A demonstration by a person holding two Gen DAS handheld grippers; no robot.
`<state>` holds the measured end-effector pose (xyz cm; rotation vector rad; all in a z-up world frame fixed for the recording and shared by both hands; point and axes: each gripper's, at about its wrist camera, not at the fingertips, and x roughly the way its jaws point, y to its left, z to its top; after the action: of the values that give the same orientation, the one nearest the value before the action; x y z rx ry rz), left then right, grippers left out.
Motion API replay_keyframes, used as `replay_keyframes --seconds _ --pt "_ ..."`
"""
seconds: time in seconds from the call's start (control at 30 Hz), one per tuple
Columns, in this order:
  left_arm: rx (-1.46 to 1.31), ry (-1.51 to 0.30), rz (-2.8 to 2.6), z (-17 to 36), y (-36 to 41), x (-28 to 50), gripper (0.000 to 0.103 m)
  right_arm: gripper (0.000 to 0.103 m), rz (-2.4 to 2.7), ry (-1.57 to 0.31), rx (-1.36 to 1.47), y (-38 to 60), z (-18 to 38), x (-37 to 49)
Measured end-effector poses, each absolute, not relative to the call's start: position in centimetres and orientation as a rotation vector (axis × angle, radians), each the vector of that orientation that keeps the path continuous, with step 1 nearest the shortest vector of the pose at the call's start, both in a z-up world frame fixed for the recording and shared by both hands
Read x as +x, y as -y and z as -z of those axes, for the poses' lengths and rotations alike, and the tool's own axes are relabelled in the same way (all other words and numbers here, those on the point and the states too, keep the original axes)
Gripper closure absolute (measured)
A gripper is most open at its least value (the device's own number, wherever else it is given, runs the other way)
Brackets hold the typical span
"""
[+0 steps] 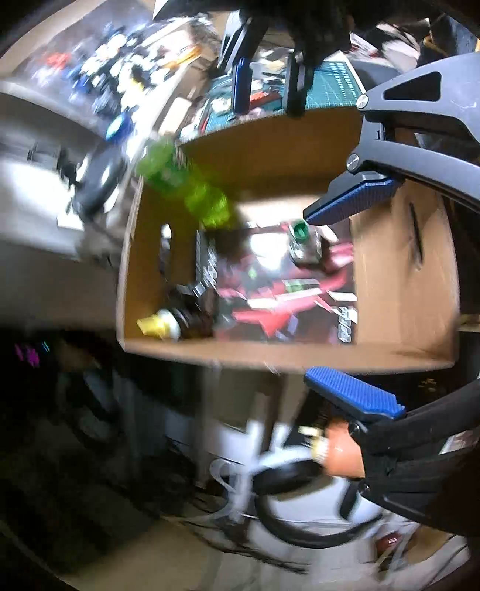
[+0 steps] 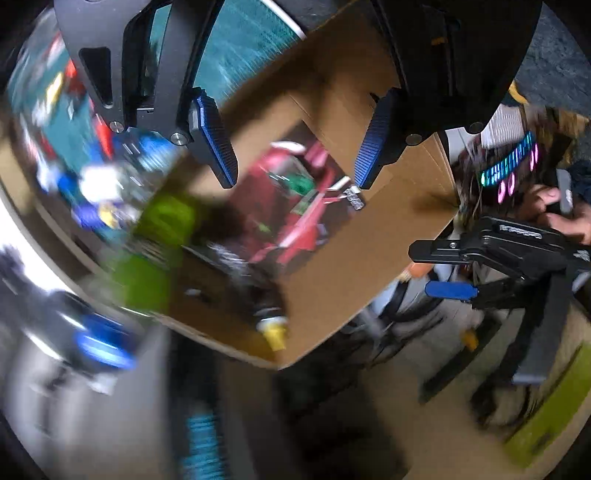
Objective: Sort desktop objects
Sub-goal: 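Carry the bottle into the box and lower it onto the manual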
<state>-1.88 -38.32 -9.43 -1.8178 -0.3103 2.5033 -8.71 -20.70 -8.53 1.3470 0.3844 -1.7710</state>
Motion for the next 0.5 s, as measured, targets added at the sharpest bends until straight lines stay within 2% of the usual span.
replay_keyframes --seconds 0.13,0.27,0.33,0.43,0.5 --pt "-1.85 0.422 -2.5 10.3 40.8 -1.0 0.023 0.061 1.619 -0.577 1.427 25.6 12.8 -8.6" --pt "-1.838 0.428 -2.481 10.5 41.3 -0.3 0.023 0.062 1.514 -0.706 1.514 27.9 17.0 -8.7" --pt "-1.824 0.426 -2.471 10.7 41.2 -0.3 0.023 0.066 1.485 -0.739 1.561 28.2 18.7 -9.0" --pt "-1.8 0.426 -2.441 10.8 40.8 -0.4 0.023 0.067 1.469 -0.759 1.608 28.2 20.4 -9.6" --pt "-1.79 0.421 -2.427 11.0 40.5 -0.6 0.023 0.073 1.455 -0.75 1.624 28.2 20.8 -9.9"
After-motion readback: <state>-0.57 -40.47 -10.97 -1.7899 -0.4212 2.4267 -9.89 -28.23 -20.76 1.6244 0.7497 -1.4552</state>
